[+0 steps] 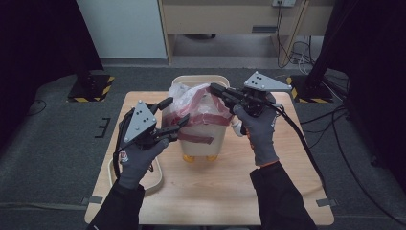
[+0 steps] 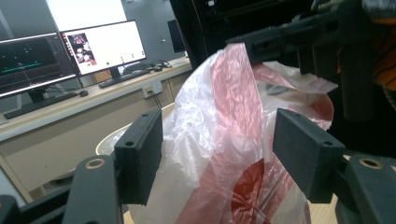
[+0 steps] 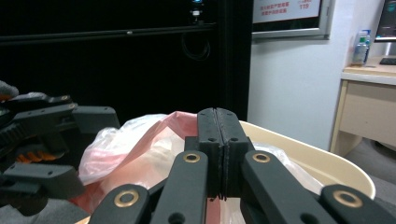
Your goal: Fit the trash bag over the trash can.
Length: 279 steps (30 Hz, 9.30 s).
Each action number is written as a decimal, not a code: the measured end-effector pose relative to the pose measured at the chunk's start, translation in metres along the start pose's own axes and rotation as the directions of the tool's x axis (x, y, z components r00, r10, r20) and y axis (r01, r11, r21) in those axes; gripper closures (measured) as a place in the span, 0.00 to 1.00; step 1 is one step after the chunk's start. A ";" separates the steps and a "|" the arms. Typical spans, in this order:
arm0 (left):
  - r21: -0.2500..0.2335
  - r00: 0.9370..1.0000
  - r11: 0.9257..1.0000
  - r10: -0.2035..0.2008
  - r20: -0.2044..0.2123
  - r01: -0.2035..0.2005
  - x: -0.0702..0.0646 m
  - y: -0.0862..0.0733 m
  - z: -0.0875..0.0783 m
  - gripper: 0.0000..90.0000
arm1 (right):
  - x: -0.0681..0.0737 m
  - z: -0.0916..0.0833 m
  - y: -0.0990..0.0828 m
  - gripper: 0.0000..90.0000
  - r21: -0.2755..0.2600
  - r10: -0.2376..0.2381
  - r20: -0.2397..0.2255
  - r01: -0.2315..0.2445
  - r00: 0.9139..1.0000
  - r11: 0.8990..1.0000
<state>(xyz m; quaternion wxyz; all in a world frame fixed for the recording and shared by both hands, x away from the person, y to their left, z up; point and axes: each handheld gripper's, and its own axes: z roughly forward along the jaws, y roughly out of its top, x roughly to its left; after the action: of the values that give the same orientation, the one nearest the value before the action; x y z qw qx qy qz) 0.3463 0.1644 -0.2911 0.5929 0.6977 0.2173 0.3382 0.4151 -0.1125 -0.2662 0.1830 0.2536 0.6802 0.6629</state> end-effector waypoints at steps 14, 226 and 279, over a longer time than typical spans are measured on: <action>0.051 0.999 0.998 -0.026 -0.045 0.028 -0.008 0.003 0.012 0.56 | -0.002 0.000 0.002 0.97 -0.034 0.015 -0.008 -0.016 1.000 0.999; -0.047 0.993 0.996 0.065 -0.099 -0.070 0.083 -0.046 -0.007 0.55 | -0.072 -0.025 -0.018 0.78 0.044 -0.133 0.216 0.127 0.967 0.991; 0.176 0.948 0.957 -0.180 -0.264 0.231 0.088 -0.072 0.061 0.94 | -0.105 0.022 -0.049 0.89 0.210 -0.083 0.334 0.012 0.939 0.978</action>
<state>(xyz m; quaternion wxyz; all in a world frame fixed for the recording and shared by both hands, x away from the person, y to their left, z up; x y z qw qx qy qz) 0.4575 0.1988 -0.3464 0.5187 0.6814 0.3943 0.3335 0.5075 -0.1559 -0.3254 0.2867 0.3654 0.7089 0.5307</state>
